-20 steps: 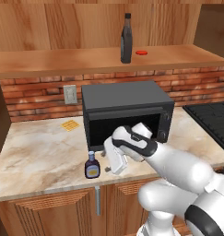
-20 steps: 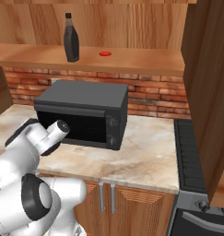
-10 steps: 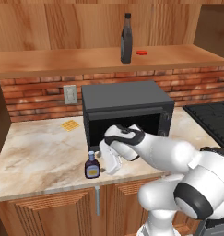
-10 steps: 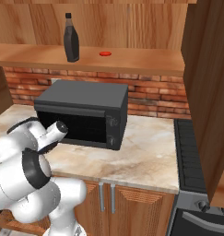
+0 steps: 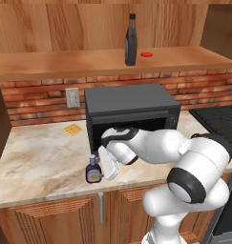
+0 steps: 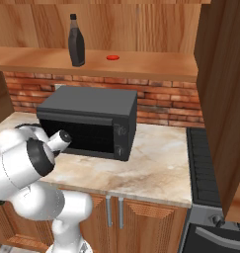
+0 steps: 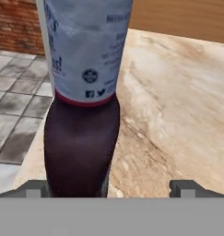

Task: Pick the syrup bottle and condiment bottle from the counter and place them in the cabinet.

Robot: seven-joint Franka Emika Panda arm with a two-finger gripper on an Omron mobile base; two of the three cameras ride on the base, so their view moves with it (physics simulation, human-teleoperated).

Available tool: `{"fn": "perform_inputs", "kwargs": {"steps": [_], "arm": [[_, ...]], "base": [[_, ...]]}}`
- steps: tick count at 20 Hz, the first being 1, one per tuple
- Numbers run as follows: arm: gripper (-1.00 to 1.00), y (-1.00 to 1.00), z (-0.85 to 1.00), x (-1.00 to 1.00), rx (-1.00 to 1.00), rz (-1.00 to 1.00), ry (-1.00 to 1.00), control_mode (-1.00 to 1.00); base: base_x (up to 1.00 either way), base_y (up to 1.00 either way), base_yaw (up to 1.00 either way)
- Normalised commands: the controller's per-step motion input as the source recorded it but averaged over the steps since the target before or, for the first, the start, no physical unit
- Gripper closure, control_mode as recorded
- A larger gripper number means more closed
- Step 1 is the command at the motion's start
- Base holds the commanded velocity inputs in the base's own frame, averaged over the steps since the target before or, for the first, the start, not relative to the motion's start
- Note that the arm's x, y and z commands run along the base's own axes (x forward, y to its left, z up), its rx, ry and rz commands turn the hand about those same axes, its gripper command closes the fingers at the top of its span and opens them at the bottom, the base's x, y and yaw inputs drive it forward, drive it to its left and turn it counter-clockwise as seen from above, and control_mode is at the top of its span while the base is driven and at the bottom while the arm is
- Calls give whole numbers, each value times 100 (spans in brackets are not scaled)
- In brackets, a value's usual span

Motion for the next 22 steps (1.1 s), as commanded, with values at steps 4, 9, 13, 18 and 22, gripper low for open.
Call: {"fn": "perform_inputs", "kwargs": {"steps": [4, 9, 13, 18, 22], "arm": [[-100, 15, -23, 34, 0, 0, 1, -100], [-100, 22, -25, 23, 0, 0, 0, -100], [-100, 26, -23, 14, 0, 0, 0, -100], [100, 25, -17, 17, 0, 0, 0, -100], [100, 5, -2, 0, 0, -1, 0, -100]], "base": [[0, 0, 0], [0, 0, 0], [0, 0, 0], [0, 0, 0], [0, 0, 0]]}}
